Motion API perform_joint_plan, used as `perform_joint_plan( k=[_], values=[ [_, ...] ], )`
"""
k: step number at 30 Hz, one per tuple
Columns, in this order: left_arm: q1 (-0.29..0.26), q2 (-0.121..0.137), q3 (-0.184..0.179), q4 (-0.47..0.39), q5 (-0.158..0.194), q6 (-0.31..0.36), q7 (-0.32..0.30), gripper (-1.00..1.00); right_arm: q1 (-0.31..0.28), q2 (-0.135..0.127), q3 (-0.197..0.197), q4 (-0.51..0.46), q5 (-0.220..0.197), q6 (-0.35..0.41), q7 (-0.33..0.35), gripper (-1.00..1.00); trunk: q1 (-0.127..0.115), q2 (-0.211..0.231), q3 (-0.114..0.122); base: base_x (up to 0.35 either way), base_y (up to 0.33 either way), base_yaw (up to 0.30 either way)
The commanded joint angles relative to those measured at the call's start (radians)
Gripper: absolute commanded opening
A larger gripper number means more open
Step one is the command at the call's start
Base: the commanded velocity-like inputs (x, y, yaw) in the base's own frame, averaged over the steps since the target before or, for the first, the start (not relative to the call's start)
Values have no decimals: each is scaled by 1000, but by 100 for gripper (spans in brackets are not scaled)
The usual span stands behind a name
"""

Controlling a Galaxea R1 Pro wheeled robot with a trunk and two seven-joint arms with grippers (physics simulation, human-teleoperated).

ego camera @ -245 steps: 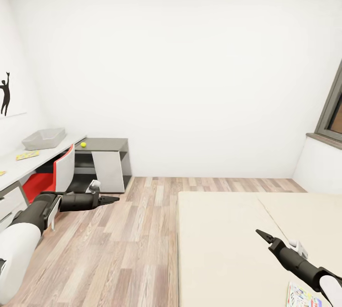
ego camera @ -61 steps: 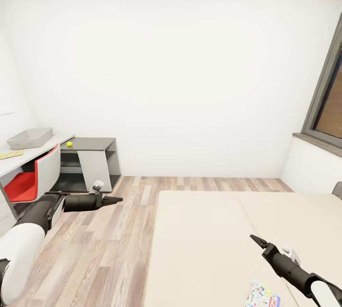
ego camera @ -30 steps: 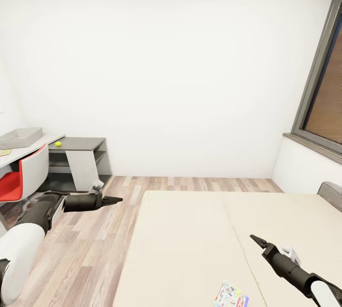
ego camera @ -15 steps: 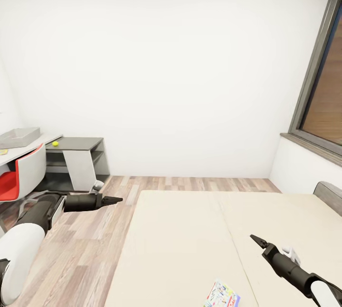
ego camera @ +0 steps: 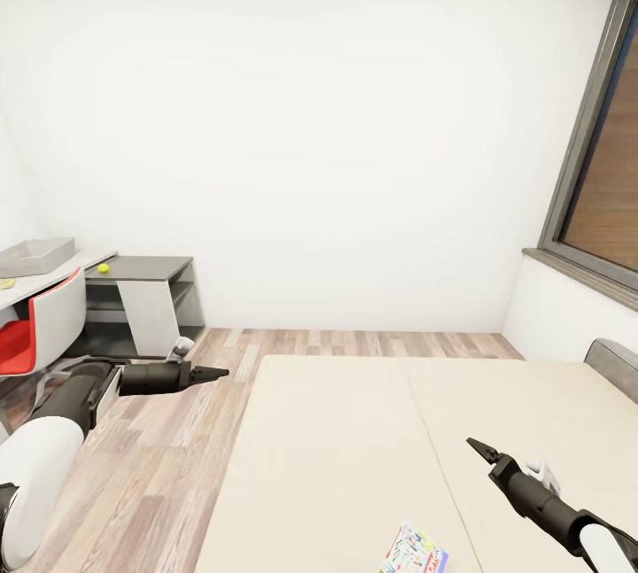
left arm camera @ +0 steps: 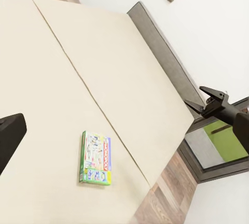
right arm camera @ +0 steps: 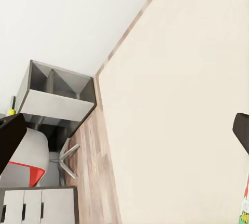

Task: Put all the toys in the child's room - the three board games (two on the bed and one on the table), the two jigsaw puzzles on the table, and the tennis ball on the table - inside the toy box on the table in the child's room.

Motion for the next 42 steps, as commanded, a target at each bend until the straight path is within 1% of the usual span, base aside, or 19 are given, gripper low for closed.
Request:
perform_joint_plan(
  k=[1,14,42],
  values=[
    [0,-1,7,0,-11,11,-7,100,0,0,-2,0,-3,7,2,100,0,-1,0,0,0,0],
    [0,-1,7,0,-11,11,-8,100,0,0,-2,0,-3,7,2,100,0,-1,0,-22,-45,0],
    [1,-2,7,0,-11,10,-7,100,0,0,-2,0,-4,7,2,100,0,-1,0,-16,-2,0]
  ],
)
